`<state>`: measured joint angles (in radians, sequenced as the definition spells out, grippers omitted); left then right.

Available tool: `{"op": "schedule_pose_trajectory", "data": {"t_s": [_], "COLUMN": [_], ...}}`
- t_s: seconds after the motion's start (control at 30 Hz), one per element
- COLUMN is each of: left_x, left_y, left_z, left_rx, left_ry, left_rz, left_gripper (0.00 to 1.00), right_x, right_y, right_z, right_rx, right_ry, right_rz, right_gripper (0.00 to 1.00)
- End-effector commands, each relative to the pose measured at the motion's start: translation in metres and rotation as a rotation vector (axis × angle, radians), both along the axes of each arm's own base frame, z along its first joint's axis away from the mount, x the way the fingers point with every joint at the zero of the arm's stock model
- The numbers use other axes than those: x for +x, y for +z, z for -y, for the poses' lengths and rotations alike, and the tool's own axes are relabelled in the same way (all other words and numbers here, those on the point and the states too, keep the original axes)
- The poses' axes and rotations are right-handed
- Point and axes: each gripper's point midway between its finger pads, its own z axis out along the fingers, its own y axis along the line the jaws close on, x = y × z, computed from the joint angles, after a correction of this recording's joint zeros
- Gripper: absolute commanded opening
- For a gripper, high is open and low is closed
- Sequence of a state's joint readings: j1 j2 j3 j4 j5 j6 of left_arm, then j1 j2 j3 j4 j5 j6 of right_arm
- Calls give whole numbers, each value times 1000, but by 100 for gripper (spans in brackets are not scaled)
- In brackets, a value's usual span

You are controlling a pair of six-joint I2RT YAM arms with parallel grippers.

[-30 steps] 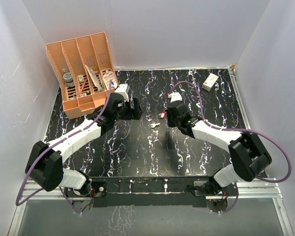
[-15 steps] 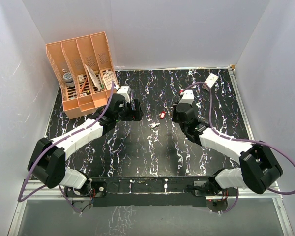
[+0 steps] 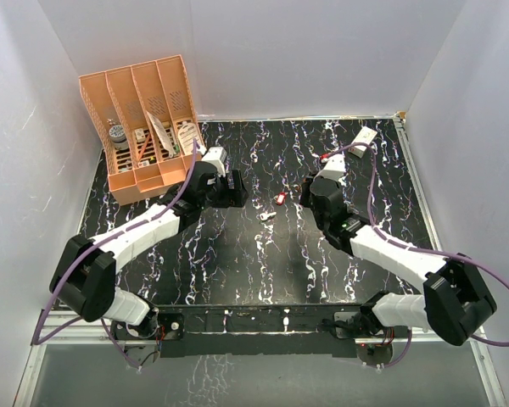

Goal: Put the keys on the keyring

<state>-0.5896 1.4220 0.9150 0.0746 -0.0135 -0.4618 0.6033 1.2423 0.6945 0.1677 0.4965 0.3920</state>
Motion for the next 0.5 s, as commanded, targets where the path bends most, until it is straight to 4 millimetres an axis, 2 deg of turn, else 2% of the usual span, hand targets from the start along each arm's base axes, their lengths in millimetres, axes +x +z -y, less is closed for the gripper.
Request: {"op": "schedule_pose_trajectory", "data": {"t_s": [0.0, 0.1, 0.27, 0.47], "left_x": [-3, -4, -3, -4], "left_y": [-5, -14, -35, -56], "left_z": [5, 8, 15, 32], "left_rx": [-15, -1, 56, 98], "left_ry": [-10, -11, -17, -45], "left_rz": [-16, -34, -77, -129], "left_gripper": [78, 81, 98, 97], "right_x": [1, -3, -8, -7], "right_y": [22, 20, 20, 24], "right_z": [1, 0, 0, -2], "right_rx": [57, 60, 63, 53], "right_ry": [-19, -4, 17, 29], "right_rz": [81, 78, 81, 78], "right_gripper": [0, 0, 0, 0]}}
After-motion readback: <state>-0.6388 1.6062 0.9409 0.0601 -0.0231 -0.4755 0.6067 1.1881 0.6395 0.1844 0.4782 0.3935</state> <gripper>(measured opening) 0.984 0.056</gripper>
